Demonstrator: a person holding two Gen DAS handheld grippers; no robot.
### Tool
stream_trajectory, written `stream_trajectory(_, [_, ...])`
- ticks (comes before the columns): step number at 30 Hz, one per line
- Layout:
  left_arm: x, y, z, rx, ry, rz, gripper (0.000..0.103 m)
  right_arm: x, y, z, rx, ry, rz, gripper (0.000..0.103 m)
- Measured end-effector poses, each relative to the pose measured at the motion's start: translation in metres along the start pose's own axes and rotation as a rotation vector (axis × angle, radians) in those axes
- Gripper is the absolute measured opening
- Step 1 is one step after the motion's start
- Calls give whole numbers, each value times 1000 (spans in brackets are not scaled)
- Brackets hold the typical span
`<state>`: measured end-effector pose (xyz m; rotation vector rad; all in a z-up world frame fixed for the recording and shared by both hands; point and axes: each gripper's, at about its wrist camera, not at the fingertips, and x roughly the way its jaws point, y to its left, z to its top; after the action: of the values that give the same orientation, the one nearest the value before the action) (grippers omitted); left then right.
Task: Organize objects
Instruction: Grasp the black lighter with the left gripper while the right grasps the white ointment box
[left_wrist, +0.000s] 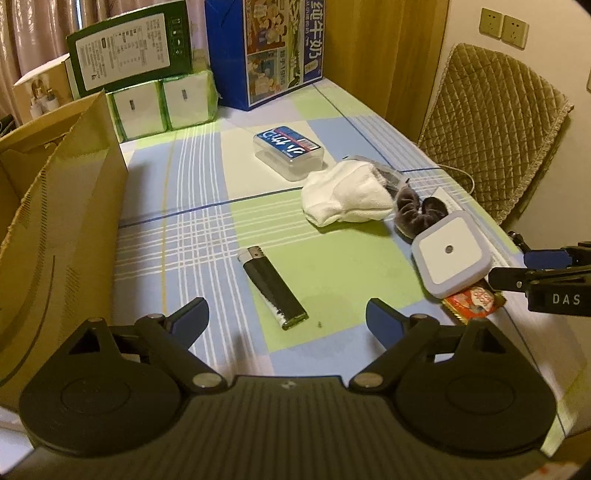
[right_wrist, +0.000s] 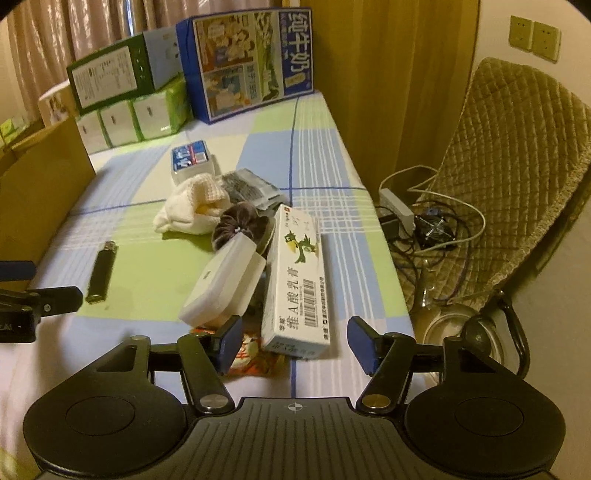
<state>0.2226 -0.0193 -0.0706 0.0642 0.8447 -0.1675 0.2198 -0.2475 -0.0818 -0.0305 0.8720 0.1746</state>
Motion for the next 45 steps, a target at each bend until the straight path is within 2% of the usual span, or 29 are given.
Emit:
stream_trajectory(3, [7, 2, 1, 0, 1, 5, 87, 10, -3, 4, -4, 10, 0, 59])
stream_trajectory(7, [18, 4, 3, -3, 3, 6, 80, 19, -6, 9, -6, 22, 12, 50])
stream_trajectory(14, [30, 3, 5, -2, 5, 1, 79, 33, -10, 18, 6, 35, 26, 38])
stream_trajectory(20, [40, 5, 4, -3, 15, 4, 74, 32, -3, 19, 7, 31, 15, 36])
stream_trajectory(22, [44, 5, 4, 0, 21, 3, 63, 29, 3, 17, -1, 29, 16, 36])
stream_trajectory(29, [50, 3, 3, 42, 35, 6, 40, 17, 18, 10, -21, 26, 44, 36])
stream_trajectory(31, [49, 0, 3, 69, 35, 2, 27, 15, 22, 9, -24, 27, 55, 36])
stream_trajectory(34, [45, -4, 2, 90, 47, -9, 18, 11, 26, 5, -24, 26, 60, 36])
stream_trajectory(45, [3, -5, -37, 153, 86, -81, 18, -15, 26, -16, 5, 26, 32, 36])
